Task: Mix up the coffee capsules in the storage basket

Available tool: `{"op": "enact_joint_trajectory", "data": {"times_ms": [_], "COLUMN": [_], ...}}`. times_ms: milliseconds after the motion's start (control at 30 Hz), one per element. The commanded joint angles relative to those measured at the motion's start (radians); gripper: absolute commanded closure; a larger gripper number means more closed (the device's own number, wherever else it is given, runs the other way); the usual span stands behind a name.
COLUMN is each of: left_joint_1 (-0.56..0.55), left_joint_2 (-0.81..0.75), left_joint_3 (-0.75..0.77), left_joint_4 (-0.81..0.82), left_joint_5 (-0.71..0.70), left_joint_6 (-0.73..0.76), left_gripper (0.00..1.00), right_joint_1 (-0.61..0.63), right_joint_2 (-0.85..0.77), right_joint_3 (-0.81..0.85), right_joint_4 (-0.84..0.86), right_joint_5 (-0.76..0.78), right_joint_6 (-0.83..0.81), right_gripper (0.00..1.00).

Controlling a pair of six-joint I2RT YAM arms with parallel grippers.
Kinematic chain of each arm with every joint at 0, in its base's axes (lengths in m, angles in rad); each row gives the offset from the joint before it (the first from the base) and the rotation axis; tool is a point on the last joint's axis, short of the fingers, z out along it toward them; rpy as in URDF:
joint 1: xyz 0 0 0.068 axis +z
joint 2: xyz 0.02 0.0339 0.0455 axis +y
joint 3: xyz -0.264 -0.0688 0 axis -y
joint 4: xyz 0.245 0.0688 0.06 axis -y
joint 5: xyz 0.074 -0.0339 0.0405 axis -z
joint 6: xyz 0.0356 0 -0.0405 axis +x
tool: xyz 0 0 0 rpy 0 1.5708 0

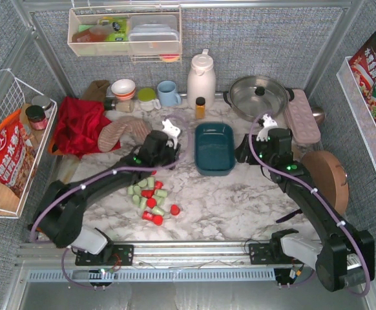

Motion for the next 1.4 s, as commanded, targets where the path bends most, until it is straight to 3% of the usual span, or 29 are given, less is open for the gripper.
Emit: {"op": "enact_joint_trajectory", "data": {"times_ms": [0, 200, 500, 833, 933, 1067, 1167, 1200, 1233, 1267, 1300, 1367], "left_joint_1": [-0.084, -0.195, -0.316, -0.376, -0.385, -0.401, -0.403, -0.403, -0.403, -0.404, -0.403, -0.405], "left_joint_2": [-0.116, -0.198, -0.12, -0.1, -0.1, -0.09, -0.077, -0.073, -0.069, -0.068, -0.069, -0.079], "left_joint_3": [-0.151, -0.305, -0.315, -0.297, -0.304, -0.323, -0.324, -0.324, -0.324, -0.325, -0.328, -0.342], "left_joint_4": [0.419, 0.71, 0.781, 0.879, 0.89, 0.927, 0.934, 0.937, 0.937, 0.939, 0.938, 0.937], "left_joint_5": [0.111, 0.16, 0.051, -0.021, -0.032, -0.057, -0.119, -0.148, -0.176, -0.206, -0.24, -0.315], "left_joint_6": [0.132, 0.261, 0.296, 0.287, 0.277, 0.247, 0.203, 0.186, 0.165, 0.142, 0.113, 0.043], "left_gripper": [0.62, 0.64, 0.65, 0.65, 0.65, 0.63, 0.53, 0.48, 0.38, 0.11, 0.02, 0.01], "right_joint_1": [0.017, 0.09, 0.236, 0.28, 0.286, 0.291, 0.291, 0.292, 0.292, 0.292, 0.291, 0.291], "right_joint_2": [0.024, 0.051, -0.011, 0.025, 0.026, 0.028, 0.028, 0.028, 0.026, 0.02, 0.013, -0.007], "right_joint_3": [0.004, -0.016, -0.088, -0.079, -0.079, -0.078, -0.078, -0.078, -0.081, -0.086, -0.095, -0.116], "right_joint_4": [0.125, 0.244, 0.39, 0.345, 0.352, 0.358, 0.35, 0.344, 0.339, 0.338, 0.338, 0.334], "right_joint_5": [-0.183, -0.305, -0.313, -0.29, -0.297, -0.31, -0.286, -0.264, -0.238, -0.204, -0.162, -0.058], "right_joint_6": [0.033, 0.042, -0.026, -0.073, -0.073, -0.071, -0.066, -0.064, -0.062, -0.061, -0.059, -0.063], "right_gripper": [0.39, 0.36, 0.33, 0.37, 0.49, 0.81, 0.98, 1.0, 1.0, 1.0, 1.0, 1.0]}}
